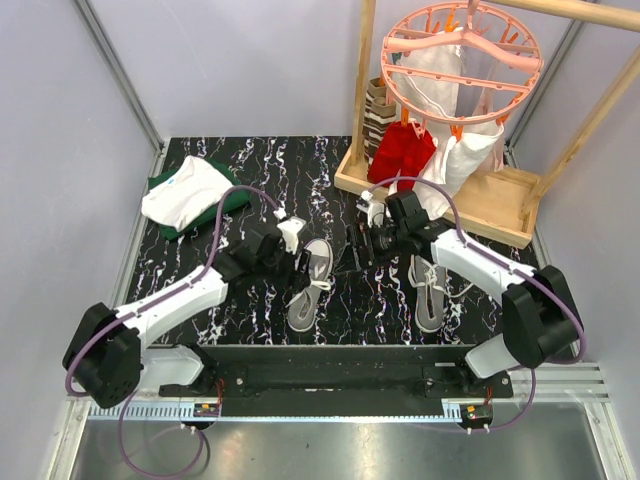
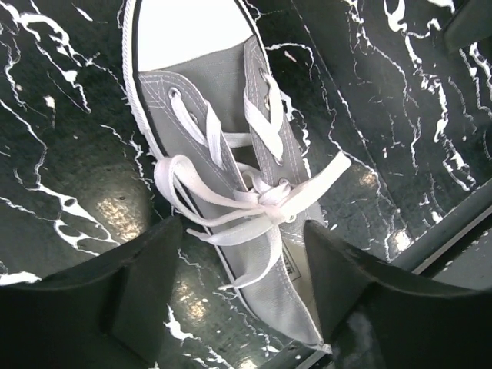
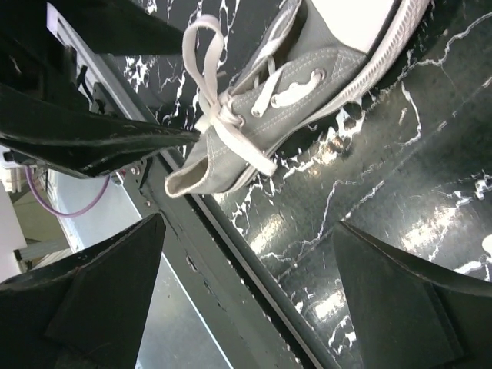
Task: Tie the shoes
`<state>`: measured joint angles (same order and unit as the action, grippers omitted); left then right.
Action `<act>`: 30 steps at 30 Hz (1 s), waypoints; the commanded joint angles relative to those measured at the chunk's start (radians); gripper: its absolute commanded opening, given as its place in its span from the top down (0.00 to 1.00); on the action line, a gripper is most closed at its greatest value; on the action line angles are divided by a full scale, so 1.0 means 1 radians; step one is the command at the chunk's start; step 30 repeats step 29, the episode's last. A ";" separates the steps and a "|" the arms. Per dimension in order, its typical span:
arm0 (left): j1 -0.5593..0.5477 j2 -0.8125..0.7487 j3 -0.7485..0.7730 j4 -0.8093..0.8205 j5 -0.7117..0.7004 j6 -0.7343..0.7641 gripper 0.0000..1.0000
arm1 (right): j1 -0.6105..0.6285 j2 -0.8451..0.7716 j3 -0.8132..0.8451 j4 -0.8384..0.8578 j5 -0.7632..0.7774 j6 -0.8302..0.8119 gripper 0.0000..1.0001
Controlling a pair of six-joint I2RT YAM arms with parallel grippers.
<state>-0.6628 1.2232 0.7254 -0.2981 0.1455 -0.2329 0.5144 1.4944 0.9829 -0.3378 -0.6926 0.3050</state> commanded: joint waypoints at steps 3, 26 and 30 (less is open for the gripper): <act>0.089 -0.119 0.150 -0.097 0.066 0.113 0.01 | -0.060 -0.147 0.031 -0.093 0.079 -0.128 0.00; 0.572 -0.237 0.264 -0.466 0.068 0.244 0.01 | -0.315 -0.537 -0.052 -0.380 0.555 -0.503 0.00; 0.574 -0.263 0.247 -0.451 0.055 0.236 0.01 | -0.323 -0.525 -0.035 -0.389 0.542 -0.494 0.00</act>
